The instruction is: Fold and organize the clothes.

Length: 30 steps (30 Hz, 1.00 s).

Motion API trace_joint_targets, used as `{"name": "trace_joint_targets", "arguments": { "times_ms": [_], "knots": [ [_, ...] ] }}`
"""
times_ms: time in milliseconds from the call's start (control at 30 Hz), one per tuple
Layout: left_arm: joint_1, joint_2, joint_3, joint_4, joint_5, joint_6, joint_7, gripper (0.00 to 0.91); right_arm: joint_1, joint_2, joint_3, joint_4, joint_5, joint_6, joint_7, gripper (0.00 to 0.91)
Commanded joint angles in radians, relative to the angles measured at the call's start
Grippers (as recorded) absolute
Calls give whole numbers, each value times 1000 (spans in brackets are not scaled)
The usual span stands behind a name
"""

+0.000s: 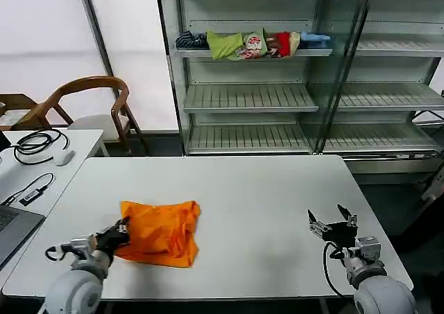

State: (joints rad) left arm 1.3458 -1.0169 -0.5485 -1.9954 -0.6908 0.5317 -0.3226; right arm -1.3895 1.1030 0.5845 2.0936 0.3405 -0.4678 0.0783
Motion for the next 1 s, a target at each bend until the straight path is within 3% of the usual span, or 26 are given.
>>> {"name": "trace_joint_targets", "arguments": {
  "times_ms": [33,300,433,533,667,800,1000],
  "knots": [
    [64,101,-256,-14,-7,48,66,30,0,-4,1,-1,3,4,-1,907],
    [108,208,-266,-102,-141,50,31,40,-5,-8,4,3,4,14,-5,907],
    [98,182,-194,-194,-205,49,-28,40,-6,-4,3,3,3,13,-4,907],
    [45,122,-43,-272,-202,49,-89,30,-19,-3,10,10,-1,11,-1,907],
    [-11,90,49,-305,-139,49,-83,40,-43,-10,35,26,-2,8,-1,907],
    [-28,171,-22,-219,-125,48,-46,30,-68,-19,63,27,3,13,-5,907],
    [76,334,-201,-156,-120,48,-18,30,-53,-11,58,24,2,12,-5,907]
  ]
}}
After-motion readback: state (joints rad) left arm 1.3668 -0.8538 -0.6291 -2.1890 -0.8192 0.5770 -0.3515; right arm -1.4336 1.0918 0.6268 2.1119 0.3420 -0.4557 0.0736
